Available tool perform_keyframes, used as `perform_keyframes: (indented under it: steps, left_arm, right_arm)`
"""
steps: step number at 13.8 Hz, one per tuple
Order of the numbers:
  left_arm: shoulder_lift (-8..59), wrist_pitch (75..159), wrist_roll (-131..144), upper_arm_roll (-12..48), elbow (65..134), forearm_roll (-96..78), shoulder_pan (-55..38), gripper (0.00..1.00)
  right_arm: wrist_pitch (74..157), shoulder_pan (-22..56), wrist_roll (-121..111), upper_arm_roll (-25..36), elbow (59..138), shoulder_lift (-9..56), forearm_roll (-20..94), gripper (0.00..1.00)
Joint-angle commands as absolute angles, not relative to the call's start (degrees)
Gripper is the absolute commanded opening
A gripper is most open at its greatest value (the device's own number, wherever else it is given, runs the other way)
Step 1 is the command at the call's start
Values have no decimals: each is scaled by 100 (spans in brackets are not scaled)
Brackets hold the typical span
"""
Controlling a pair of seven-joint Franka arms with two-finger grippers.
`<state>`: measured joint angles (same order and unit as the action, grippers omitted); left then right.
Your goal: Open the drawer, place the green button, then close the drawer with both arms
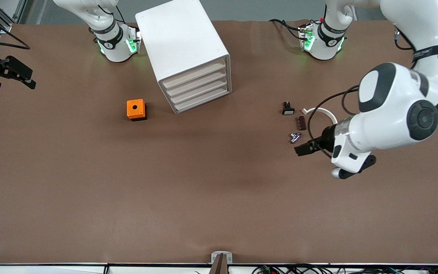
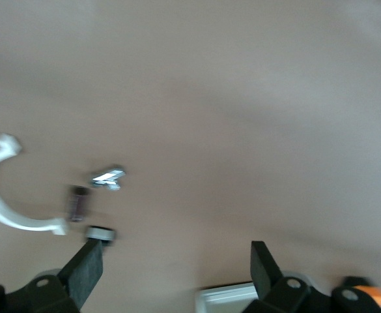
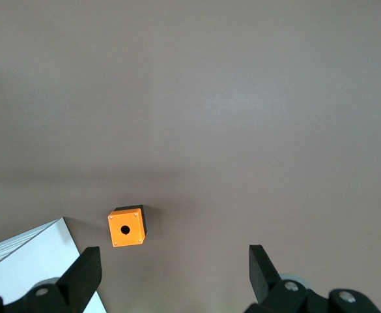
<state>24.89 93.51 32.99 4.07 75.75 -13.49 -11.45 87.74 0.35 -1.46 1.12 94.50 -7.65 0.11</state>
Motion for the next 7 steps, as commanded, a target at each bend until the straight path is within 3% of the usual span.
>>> perform_keyframes:
  steps: [1,7]
  left_arm:
    - [1778,9071,2438,448,8285,-863,-1055,100]
    - [318,9342,846,448,9903,-642,-353,100]
  right_arm:
    - [8754,88,-105,167,9598,-949,-26,100]
    - [8648,-61,-105,237,9598,-949,-26,100]
